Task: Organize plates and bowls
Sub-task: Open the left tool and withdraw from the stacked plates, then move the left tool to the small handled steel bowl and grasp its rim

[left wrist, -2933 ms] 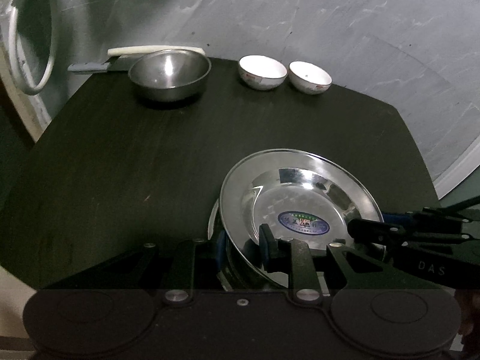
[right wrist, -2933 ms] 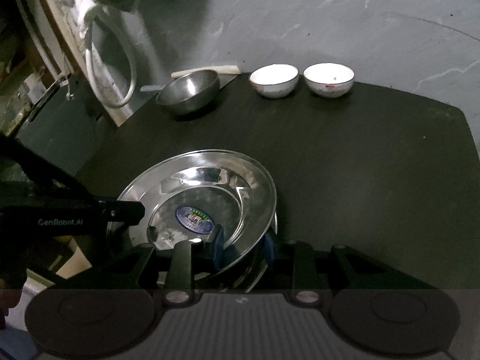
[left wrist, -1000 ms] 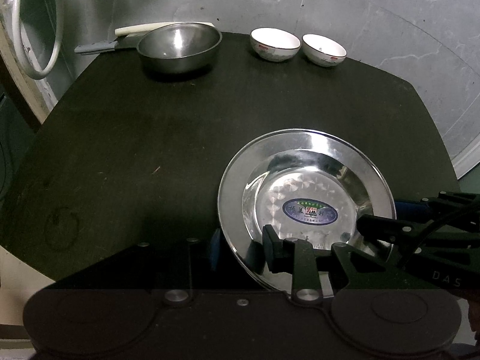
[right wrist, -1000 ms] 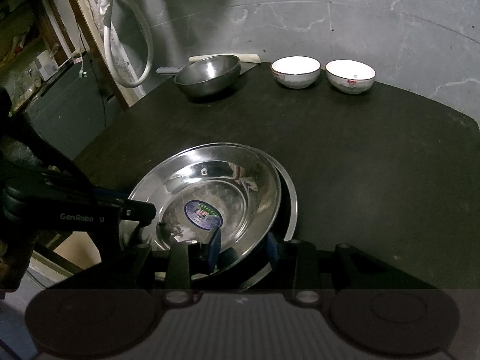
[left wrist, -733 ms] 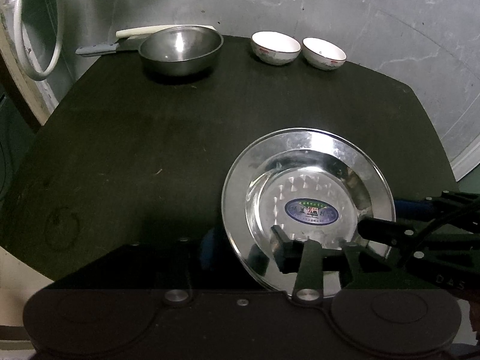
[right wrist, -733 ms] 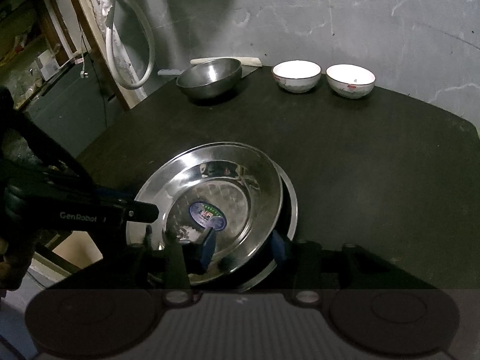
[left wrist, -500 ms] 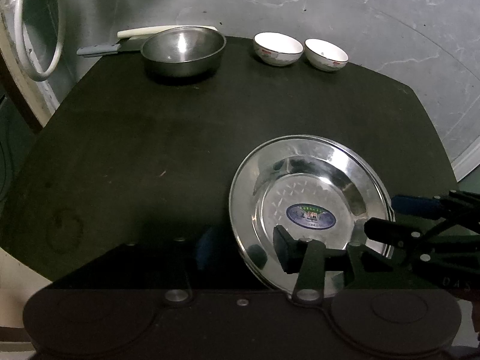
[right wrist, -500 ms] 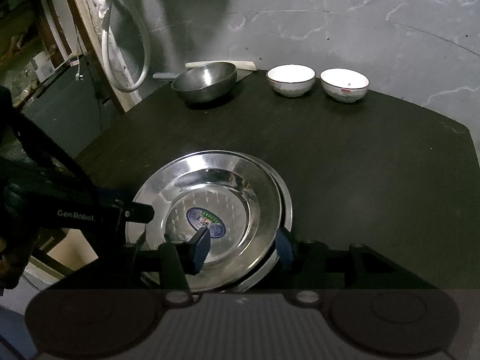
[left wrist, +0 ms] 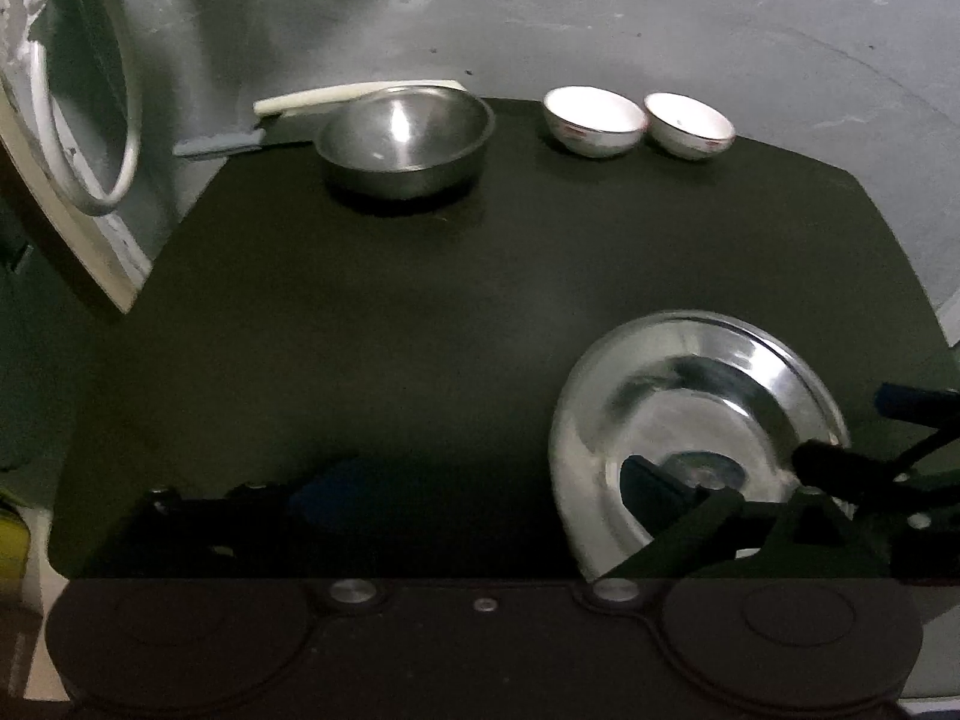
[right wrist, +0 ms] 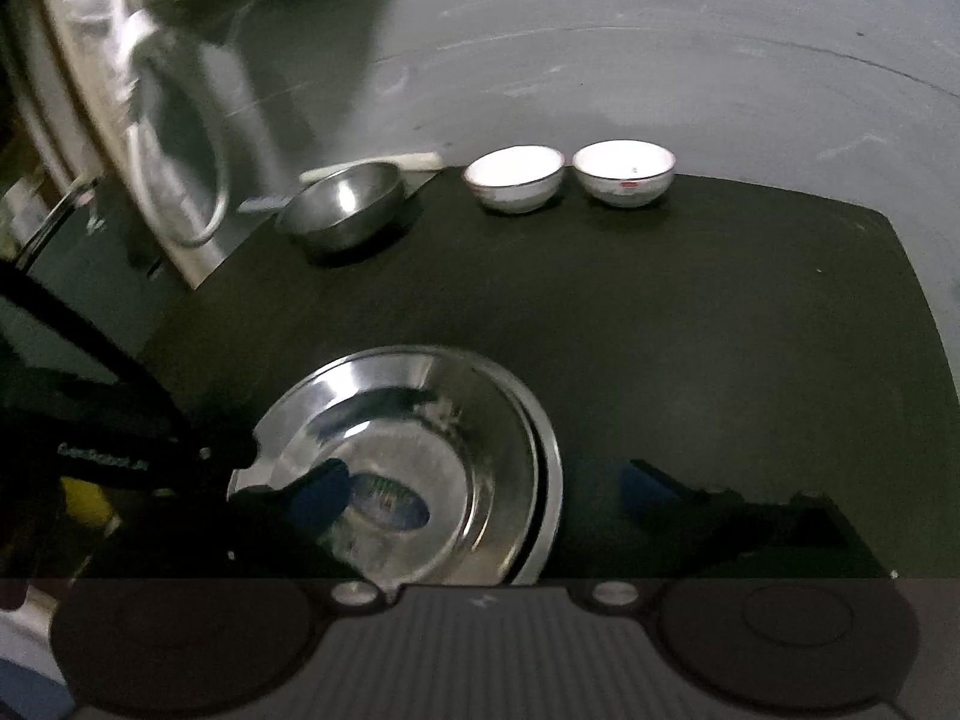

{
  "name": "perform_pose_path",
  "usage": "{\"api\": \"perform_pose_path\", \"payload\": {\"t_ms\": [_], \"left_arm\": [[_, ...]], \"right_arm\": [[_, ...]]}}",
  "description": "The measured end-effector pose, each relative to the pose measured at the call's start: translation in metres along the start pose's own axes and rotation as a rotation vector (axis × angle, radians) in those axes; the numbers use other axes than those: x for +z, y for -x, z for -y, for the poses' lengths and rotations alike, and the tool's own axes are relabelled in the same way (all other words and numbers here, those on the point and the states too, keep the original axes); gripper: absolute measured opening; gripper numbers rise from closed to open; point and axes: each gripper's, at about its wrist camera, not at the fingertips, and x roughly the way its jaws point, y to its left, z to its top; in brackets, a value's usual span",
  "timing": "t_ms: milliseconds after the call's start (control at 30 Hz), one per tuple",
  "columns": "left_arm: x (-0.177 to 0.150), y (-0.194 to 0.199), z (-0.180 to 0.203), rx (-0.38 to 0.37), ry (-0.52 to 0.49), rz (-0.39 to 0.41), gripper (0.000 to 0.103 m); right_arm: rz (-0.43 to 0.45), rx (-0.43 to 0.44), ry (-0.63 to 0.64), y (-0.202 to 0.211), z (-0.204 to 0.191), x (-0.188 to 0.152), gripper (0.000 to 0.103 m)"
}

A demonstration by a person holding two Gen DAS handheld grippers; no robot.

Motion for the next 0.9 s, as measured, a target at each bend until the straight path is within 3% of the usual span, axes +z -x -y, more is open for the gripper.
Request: {"api": "perform_pose_path", "payload": {"t_ms": [333,500,733,900], "left_arm": [[0.031,-0.026,-0.066,0.027,0.057,-0.018,0.099],[0.052,-0.040,-0.107,-0.004,0.141,-0.007,0.099],[0.085,-0.062,-0.145,-0.031,0.158,0.043,0.099],[0.118,-0.079,-0.159,-0.052,0.174,0.084,0.099]], "right_arm": [[0.009,-0.099,-0.179,-0.032,-0.012,0.020,0.102],[0.015,-0.161,-0.212,-0.048,-0.026,0.030,0.102],[0.003,-0.220,-0.232,-0.073,-0.041,0.057,0.102],[0.004,-0.204,-0.227,-0.091,-0.047,0.088,0.102]]}}
